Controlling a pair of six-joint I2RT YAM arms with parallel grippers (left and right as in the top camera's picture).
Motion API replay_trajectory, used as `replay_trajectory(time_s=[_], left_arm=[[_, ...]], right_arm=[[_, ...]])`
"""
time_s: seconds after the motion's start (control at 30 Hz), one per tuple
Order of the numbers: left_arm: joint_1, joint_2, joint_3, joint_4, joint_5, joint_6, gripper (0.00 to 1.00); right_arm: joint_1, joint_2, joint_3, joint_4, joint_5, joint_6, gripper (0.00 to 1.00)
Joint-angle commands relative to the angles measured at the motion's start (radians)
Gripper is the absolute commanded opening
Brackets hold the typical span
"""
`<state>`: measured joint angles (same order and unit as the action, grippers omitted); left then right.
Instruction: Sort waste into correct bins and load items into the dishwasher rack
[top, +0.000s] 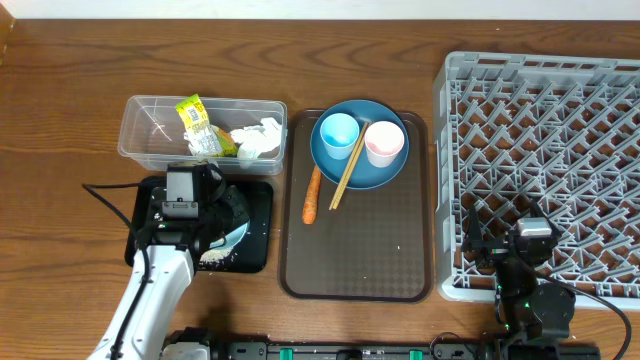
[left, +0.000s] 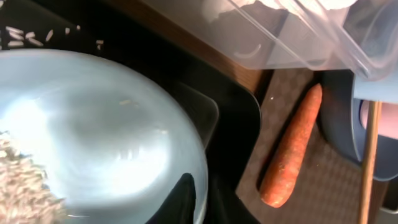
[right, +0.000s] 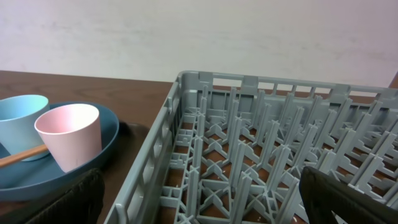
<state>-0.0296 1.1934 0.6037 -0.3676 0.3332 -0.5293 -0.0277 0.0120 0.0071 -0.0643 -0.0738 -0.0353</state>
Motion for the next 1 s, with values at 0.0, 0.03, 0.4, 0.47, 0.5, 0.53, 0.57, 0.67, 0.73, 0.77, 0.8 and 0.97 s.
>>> replay_trajectory(time_s=[0.0, 0.03, 0.4, 0.47, 0.5, 0.53, 0.57, 0.67, 0.73, 0.77, 0.8, 0.97], left_arm=[[-0.003, 0.006, 0.02, -0.005, -0.013, -0.006, 0.16], [-0.003, 0.006, 0.02, -0.005, -0.013, -0.006, 0.16], [-0.048, 0.006, 0.02, -0.01, -0.064, 0.004, 0.24], [-0.079, 0.008, 0.02, -0.009, -0.116, 0.004, 0.25], [-0.098, 0.008, 0.02, -0.009, -0.148, 0.004, 0.26], [-0.115, 0.008, 0.02, -0.009, -0.175, 0.004, 0.27], [-0.132, 0.008, 0.02, -0.012, -0.21, 0.003, 0.28], [-0.164, 0.009, 0.02, -0.016, -0.29, -0.004, 0.29], [-0.176, 0.013, 0.02, -0.013, -0.309, -0.004, 0.29], [-0.182, 0.017, 0.02, -0.012, -0.315, -0.004, 0.29], [-0.187, 0.024, 0.02, -0.011, -0.321, -0.003, 0.29], [-0.206, 0.092, 0.02, 0.011, -0.327, -0.003, 0.3]], right_arm=[[-0.006, -0.005, -0.002, -0.004, 0.003, 0.012, 0.99], [-0.006, -0.005, -0.002, -0.004, 0.003, 0.012, 0.99], [-0.006, -0.005, -0.002, -0.004, 0.003, 0.012, 0.99], [-0.006, -0.005, -0.002, -0.004, 0.003, 0.012, 0.99], [-0.006, -0.005, -0.002, -0.004, 0.003, 0.012, 0.99], [-0.006, -0.005, -0.002, -0.004, 0.003, 0.012, 0.99], [-0.006, -0.005, -0.002, -0.004, 0.003, 0.012, 0.99], [-0.006, -0.005, -0.002, -0.004, 0.003, 0.012, 0.99], [-0.006, -0.005, -0.002, -0.004, 0.003, 0.012, 0.99], [-0.006, -0.005, -0.002, -0.004, 0.003, 0.012, 0.99], [-0.006, -0.005, -0.002, -0.004, 0.003, 0.012, 0.99], [-0.006, -0.005, -0.002, -0.004, 0.003, 0.012, 0.99]])
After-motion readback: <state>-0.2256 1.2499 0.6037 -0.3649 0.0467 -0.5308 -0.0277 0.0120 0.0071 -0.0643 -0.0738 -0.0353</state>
